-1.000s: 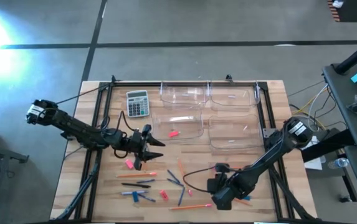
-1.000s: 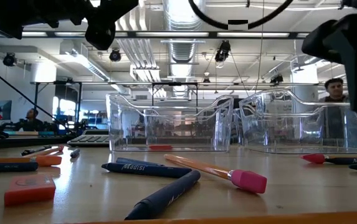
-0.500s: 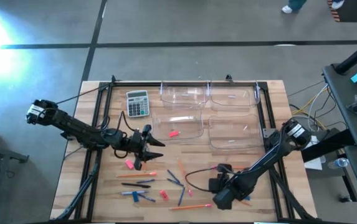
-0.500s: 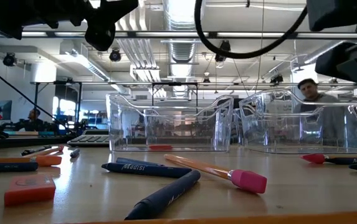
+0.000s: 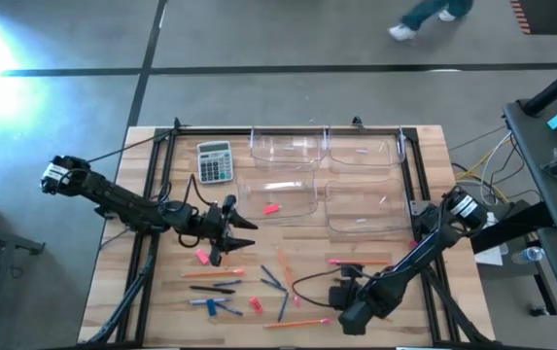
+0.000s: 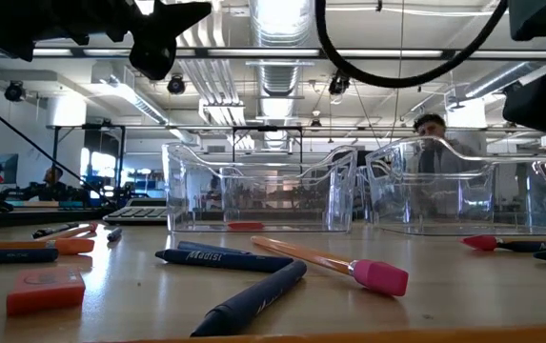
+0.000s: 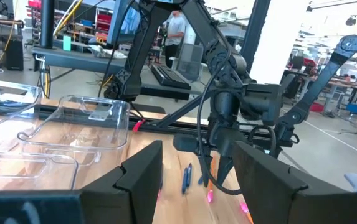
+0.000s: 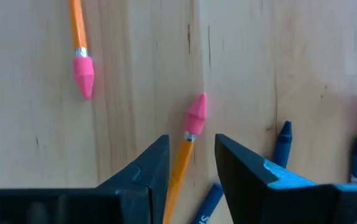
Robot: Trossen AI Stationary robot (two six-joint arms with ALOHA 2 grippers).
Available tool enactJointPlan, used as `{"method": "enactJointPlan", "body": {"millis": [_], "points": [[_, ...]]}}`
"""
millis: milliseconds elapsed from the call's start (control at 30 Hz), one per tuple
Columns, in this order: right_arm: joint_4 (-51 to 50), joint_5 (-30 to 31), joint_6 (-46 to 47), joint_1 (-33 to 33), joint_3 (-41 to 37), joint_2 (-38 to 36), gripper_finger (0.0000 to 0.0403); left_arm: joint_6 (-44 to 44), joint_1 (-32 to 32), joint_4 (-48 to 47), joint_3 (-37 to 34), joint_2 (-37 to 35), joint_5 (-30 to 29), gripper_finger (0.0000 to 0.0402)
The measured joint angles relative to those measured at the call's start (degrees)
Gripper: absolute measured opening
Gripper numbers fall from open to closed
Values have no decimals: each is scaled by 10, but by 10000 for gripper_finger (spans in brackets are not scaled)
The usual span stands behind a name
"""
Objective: Sort crayons/erasers/pens/pencils in bins
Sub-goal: Put the orange pencil into the bottom right transparent bin
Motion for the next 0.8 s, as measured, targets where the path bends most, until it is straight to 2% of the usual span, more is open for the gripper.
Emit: {"method": "enactJointPlan", "body": {"millis": [467, 800], "points": [[72, 0, 13, 0, -47, 0, 108, 0, 0, -3, 0, 0, 0, 182], [73, 1, 8, 0, -54, -1, 93, 0, 0, -10, 0, 0, 0, 182]]}}
